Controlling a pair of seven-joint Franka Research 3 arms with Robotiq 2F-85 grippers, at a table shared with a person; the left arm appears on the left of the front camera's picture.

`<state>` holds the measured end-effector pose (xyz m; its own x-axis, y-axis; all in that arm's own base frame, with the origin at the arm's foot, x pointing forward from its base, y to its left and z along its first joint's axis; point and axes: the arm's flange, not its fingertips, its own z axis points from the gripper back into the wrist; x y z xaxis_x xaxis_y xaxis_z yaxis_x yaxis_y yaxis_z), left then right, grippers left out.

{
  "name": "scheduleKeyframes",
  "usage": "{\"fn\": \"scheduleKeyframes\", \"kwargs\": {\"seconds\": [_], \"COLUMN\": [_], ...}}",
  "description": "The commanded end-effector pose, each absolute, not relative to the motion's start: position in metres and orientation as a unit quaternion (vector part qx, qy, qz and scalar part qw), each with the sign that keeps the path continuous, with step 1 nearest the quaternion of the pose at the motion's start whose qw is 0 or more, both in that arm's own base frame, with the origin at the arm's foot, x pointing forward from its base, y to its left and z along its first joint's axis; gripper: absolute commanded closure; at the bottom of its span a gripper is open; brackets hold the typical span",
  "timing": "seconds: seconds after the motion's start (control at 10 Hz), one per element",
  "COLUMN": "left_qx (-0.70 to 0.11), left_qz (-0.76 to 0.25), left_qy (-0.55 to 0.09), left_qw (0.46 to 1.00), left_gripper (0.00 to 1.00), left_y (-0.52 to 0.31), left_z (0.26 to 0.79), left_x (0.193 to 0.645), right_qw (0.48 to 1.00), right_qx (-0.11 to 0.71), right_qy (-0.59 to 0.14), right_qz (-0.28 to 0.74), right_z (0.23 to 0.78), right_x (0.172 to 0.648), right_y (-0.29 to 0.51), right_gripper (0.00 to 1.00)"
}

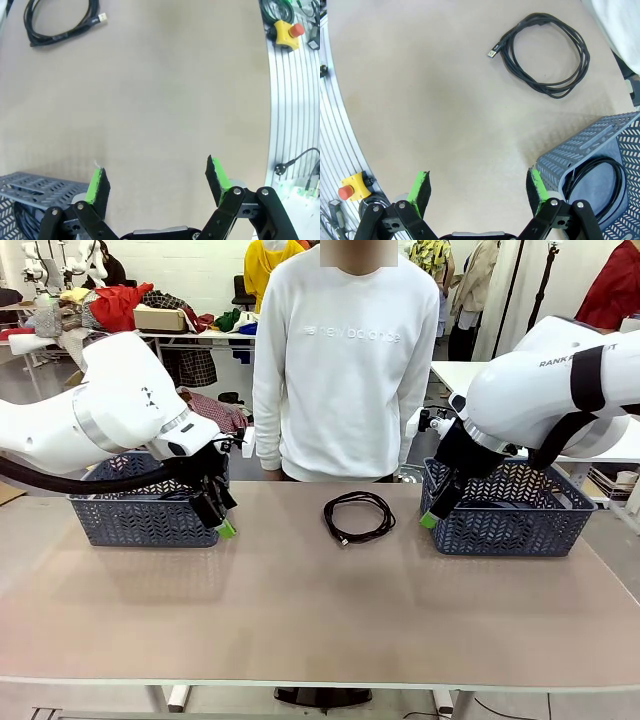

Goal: Organize the cables according to human instructions.
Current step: Pick up a bundle of cables and place it in the basket indicated by the human.

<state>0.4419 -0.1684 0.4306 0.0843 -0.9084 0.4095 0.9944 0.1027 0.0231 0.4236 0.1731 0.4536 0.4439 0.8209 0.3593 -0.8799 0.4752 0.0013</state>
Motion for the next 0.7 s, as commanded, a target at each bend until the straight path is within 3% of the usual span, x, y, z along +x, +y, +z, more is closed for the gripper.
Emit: {"fn": "scheduleKeyframes", "kwargs": {"seconds": [0.0, 0.6], "left_qx": [-0.130, -0.130], "left_qz": [-0.664, -0.664], "left_qy": [-0.165, -0.165], "left_qw": [0.718, 0.718], "left_gripper": [0.00, 0.00], "left_y": [-0.1664, -0.1664], "left_z": [0.4294, 0.4294], "left_x": [0.4426, 0.4426], "right_qw": [0.846, 0.846], "right_qx": [0.094, 0.094], "right_qy": [-0.158, -0.158], "right_qz": [0.500, 0.500], "right_z": [0.4539, 0.4539], "right_x": [0.4228, 0.4228], "right_y": [0.1736, 0.1736], "right_gripper": [0.00, 0.00]}}
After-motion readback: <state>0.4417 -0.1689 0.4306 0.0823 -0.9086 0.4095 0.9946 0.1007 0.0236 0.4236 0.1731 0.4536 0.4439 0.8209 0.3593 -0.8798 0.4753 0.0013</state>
